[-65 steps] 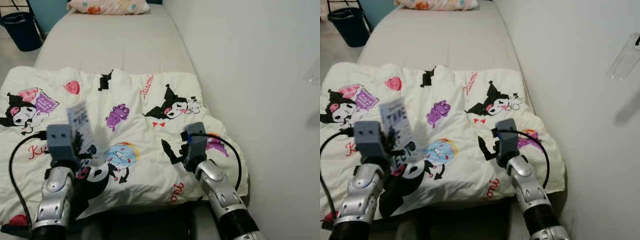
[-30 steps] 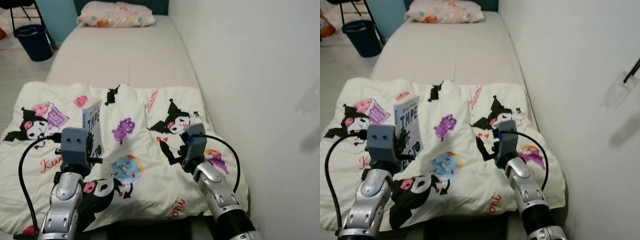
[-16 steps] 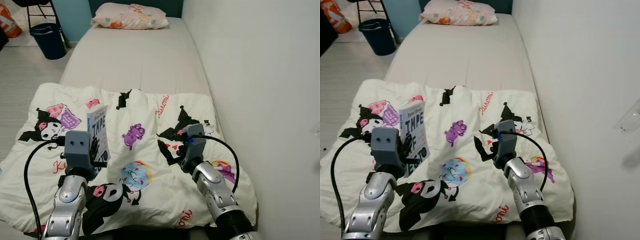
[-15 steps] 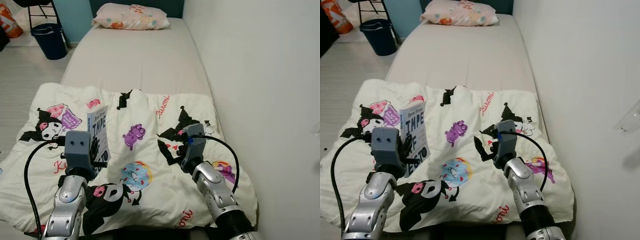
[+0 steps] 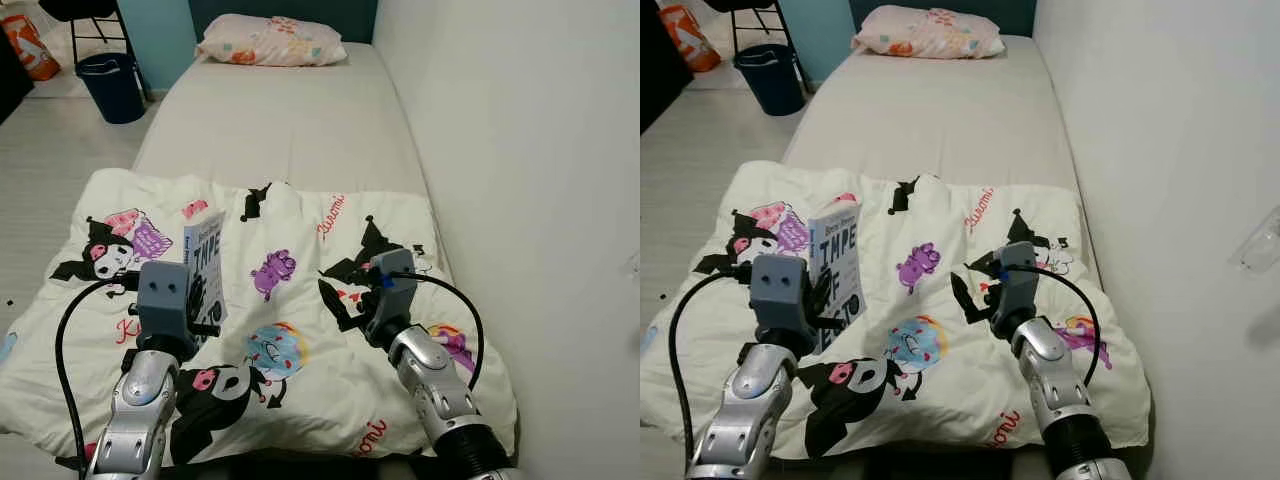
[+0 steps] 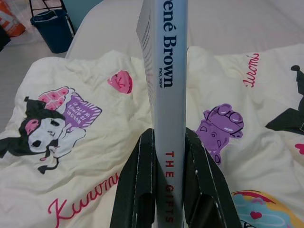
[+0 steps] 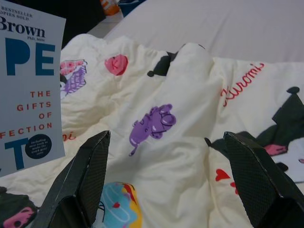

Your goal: Clean up the room

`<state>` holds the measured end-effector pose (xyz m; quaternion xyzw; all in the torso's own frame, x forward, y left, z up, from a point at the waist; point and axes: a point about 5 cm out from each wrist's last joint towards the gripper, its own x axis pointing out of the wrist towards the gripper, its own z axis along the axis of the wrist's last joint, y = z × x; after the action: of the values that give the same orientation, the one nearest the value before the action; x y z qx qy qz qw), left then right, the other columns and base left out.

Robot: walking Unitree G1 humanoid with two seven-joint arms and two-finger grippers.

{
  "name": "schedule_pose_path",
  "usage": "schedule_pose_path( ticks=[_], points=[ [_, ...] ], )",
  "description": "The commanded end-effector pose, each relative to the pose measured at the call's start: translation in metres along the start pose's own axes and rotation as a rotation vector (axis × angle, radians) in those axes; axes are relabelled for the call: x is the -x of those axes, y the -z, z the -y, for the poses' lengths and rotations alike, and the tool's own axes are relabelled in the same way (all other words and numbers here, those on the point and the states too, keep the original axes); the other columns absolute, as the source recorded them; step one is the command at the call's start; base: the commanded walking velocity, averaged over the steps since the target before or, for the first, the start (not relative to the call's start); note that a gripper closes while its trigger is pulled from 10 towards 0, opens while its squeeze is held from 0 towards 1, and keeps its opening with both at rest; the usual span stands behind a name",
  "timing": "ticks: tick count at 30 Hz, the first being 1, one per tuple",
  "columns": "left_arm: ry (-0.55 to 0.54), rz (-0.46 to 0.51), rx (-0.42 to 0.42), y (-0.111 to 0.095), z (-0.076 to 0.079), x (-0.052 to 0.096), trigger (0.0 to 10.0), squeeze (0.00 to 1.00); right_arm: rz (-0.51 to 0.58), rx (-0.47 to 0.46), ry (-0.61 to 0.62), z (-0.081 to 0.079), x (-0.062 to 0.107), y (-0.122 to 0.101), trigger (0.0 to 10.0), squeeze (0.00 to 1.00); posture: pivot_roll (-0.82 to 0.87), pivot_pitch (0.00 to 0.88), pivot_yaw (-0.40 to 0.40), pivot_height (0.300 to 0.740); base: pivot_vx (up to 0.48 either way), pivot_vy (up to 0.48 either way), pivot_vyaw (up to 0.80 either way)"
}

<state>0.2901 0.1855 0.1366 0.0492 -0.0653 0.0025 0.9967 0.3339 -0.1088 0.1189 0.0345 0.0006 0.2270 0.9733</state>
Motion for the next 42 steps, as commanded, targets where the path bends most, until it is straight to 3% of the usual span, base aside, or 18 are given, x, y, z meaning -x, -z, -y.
schedule_pose_path(
  ticks=[1, 19, 26, 36, 42],
  points=[
    [0.004, 0.007, -0.024, 0.0, -0.001, 0.004, 10.0, 0.0, 0.008, -0.016, -0.006, -0.002, 0.002, 0.002, 10.0, 0.0, 0.01, 0.162, 0.014, 0.655, 0.0, 0.0, 0.0],
    [0.012, -0.021, 0.015, 0.007, 0.004, 0.009, 10.0, 0.0, 0.007, -0.02, -0.017, -0.002, 0.004, 0.003, 10.0, 0.0, 0.0, 0.149, 0.016, 0.715, 0.0, 0.0, 0.0],
    [0.003, -0.069, 0.083, 0.012, 0.004, 0.012, 10.0, 0.0, 0.008, -0.021, -0.021, -0.003, 0.004, 0.003, 10.0, 0.0, 0.0, 0.139, 0.018, 0.735, 0.0, 0.0, 0.0],
    [-0.027, -0.111, 0.05, 0.022, 0.001, 0.017, 10.0, 0.0, -0.001, -0.024, -0.028, -0.003, 0.005, 0.005, 10.0, 0.0, 0.0, 0.127, 0.015, 0.74, 0.0, 0.0, 0.0],
    [-0.037, -0.232, 0.017, 0.046, 0.0, 0.024, 10.0, 0.0, -0.132, 0.025, 0.005, -0.002, 0.007, 0.029, 10.0, 0.0, 0.01, 0.128, 0.009, 0.74, 0.0, 0.0, 0.0]
  ],
)
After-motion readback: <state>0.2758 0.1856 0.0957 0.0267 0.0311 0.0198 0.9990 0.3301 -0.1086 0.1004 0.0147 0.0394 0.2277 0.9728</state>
